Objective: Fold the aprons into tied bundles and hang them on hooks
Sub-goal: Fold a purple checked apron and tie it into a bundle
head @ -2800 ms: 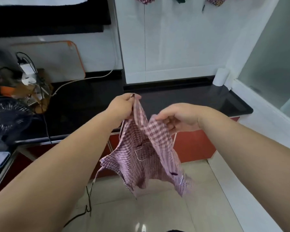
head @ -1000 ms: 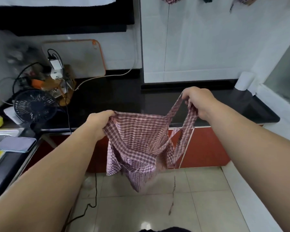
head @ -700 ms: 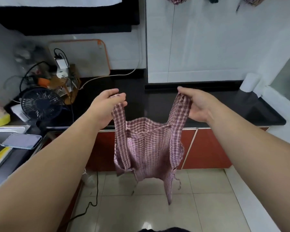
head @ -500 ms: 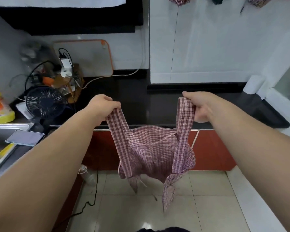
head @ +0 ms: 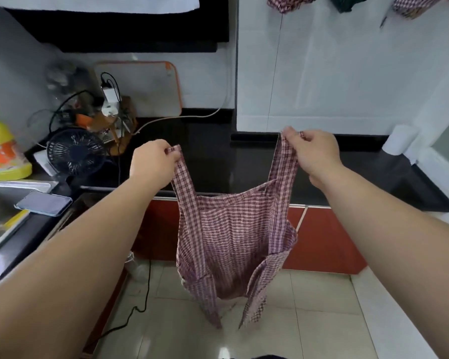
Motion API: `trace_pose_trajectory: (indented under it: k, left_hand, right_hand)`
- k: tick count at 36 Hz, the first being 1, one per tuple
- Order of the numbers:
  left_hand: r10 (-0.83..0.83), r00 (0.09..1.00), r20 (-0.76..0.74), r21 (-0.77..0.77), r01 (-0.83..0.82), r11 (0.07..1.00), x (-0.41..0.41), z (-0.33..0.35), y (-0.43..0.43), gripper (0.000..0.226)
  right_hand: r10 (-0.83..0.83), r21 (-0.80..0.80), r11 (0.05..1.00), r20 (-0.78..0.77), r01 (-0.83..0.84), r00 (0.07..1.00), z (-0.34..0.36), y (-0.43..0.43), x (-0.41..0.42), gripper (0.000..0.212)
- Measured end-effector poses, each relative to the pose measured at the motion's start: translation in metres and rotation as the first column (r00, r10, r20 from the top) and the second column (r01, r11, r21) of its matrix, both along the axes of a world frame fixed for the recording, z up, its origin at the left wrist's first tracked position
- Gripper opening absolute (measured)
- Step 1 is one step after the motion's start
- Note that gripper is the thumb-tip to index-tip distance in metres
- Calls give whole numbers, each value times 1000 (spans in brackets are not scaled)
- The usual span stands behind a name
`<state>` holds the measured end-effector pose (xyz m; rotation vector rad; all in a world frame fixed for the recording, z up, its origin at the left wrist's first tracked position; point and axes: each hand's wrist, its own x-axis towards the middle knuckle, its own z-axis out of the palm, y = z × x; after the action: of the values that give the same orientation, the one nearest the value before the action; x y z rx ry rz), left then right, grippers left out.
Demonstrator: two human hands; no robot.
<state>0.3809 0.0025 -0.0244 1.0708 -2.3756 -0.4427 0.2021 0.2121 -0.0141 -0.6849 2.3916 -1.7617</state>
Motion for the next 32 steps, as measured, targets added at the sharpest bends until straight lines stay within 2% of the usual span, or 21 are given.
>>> trace_pose_trajectory:
  k: [2,4,6,9,12,13,15,18,21,26,30,32]
  left_hand:
    - [67,996,54,-53,-64,997,-1,2,2,31]
    - [131,985,110,-71,-124,990,0,6,4,33]
    - [183,977,114,-56,-177,983,0,8,5,33]
    - [170,985,35,-92,-167,982,1,9,4,30]
    - [138,990,12,-60,-137,989,-1,11,1,29]
    - [129,991,-30,5,-129,992,-1,11,-1,29]
    - [159,965,-209,268,-100,958,-4,11,-8,27]
    - [314,860,-403,607,-5,794,-13,12,-25,25]
    - [410,719,-561,752,236,616,-22,17,-53,30]
    - [280,635,-720,659,501,561,-41,27,-96,23]
    - [341,504,-793,606,608,512,-63,45,-145,20]
    - [362,469,-806,592,637,494,-71,51,-172,17]
  right_hand:
    - [46,-84,996,110,-37,993,1,1,-3,44]
    - [125,-155,983,201,-95,971,0,1,-4,23]
    - [196,-146,975,208,-167,958,-3,1,-10,6]
    - [311,-32,950,148,-309,939,-7,-1,-14,52]
    - [366,112,923,42,-369,930,-9,-9,-15,69]
    - [364,171,918,-9,-357,931,-9,-14,-15,71]
    - [353,244,914,-87,-323,932,-7,-25,-16,71]
    - [319,197,933,-64,-301,946,-3,-45,-18,70]
    - [274,81,959,0,-273,962,0,-76,-27,69]
    - [151,-74,985,-34,-154,988,7,-139,-43,63]
    - [100,-166,981,16,-96,995,20,-198,-53,70]
    - [81,-162,983,-7,-81,997,26,-224,-58,70]
